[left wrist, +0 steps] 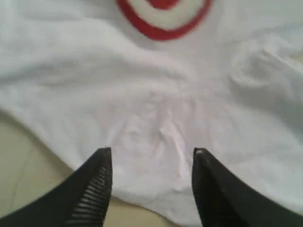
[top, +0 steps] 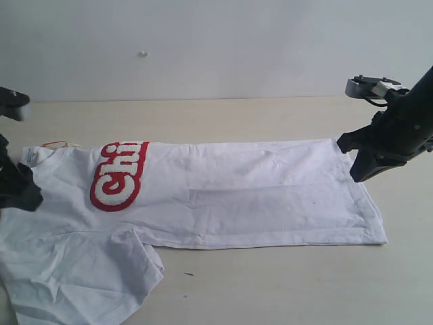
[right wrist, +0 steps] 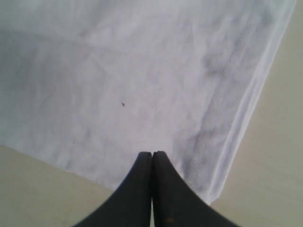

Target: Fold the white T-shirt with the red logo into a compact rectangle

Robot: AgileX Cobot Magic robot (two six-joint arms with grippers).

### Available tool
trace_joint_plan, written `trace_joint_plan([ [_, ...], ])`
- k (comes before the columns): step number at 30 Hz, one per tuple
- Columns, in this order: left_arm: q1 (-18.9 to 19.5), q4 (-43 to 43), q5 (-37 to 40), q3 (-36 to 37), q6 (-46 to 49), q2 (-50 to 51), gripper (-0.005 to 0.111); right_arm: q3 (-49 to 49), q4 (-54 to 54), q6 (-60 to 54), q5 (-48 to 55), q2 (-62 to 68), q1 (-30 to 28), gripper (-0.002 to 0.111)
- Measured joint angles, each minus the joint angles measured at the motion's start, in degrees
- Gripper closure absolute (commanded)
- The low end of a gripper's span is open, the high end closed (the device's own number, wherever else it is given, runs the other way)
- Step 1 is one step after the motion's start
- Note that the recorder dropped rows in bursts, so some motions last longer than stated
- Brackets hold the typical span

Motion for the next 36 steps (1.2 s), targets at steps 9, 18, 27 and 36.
trace_joint_plan([
  [9,16.5,-1.0,-13.3,-2.3,-19.3,6.9,0.043,0.0,6.0,-3.9,-3.8,0.0,0.0,0.108],
  [18,21.3,-22.9,-11.9,-11.2,-0.9,23.8,0.043,0.0,7.8,-5.7,-4.9,0.0,0.0,0.108],
  [27,18.1,-26.9,4.6,-12.7,18.0,17.1,0.045,0.0,7.8,-6.0,-5.1,0.0,0.0,0.108],
  [36,-7.1,-8.3,12.8,-4.6,6.6,7.4,0.045,0.0,7.8,-6.0,-4.3,0.0,0.0,0.108],
])
